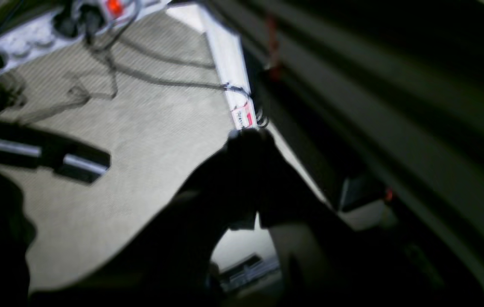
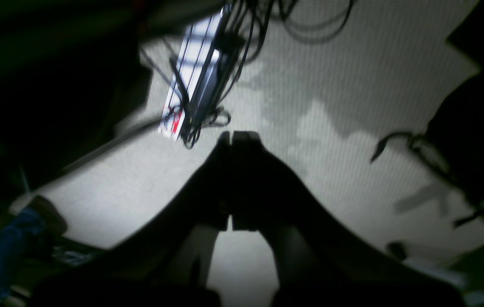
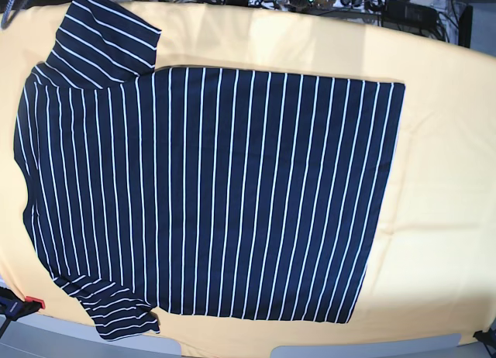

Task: Fold the T-shirt properly

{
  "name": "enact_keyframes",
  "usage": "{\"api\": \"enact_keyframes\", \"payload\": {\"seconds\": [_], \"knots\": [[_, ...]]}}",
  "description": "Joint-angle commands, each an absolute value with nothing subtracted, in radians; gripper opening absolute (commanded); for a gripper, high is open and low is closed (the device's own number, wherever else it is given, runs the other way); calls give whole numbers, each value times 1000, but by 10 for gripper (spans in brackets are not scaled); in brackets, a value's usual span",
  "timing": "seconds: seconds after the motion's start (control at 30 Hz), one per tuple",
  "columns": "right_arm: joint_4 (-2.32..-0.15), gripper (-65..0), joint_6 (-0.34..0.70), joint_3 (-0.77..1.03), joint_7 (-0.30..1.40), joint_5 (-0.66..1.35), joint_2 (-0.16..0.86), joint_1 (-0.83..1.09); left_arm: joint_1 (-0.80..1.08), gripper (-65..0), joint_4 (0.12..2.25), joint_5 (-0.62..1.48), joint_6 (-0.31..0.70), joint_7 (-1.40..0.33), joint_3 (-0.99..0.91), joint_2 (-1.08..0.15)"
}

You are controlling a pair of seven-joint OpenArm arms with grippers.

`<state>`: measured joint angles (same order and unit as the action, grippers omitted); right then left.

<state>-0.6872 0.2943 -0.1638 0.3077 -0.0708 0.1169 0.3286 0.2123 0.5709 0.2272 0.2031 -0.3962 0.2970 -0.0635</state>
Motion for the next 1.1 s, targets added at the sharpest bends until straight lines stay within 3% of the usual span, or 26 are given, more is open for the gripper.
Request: {"api": "enact_keyframes", "payload": {"seconds": [0.0, 0.23, 0.53, 0.8, 1.07], "knots": [[-732, -650, 322, -164, 323, -47, 133, 363, 249, -650, 614, 237, 221, -402, 301, -66], [-1037, -650, 387, -164, 361, 38, 207, 598, 439, -650, 889, 238, 220, -416, 301, -135], [-1436, -650, 338, -164, 466, 38, 286, 882, 681, -650, 1280, 247, 184, -453, 301, -328], [-1776, -650, 214, -161, 522, 26, 358, 1091, 874, -650, 1652, 230, 148, -490, 277, -543], [-2101, -650, 55, -161, 577, -152, 440, 1253, 1018, -650, 1988, 192, 144, -522, 92, -665]]}}
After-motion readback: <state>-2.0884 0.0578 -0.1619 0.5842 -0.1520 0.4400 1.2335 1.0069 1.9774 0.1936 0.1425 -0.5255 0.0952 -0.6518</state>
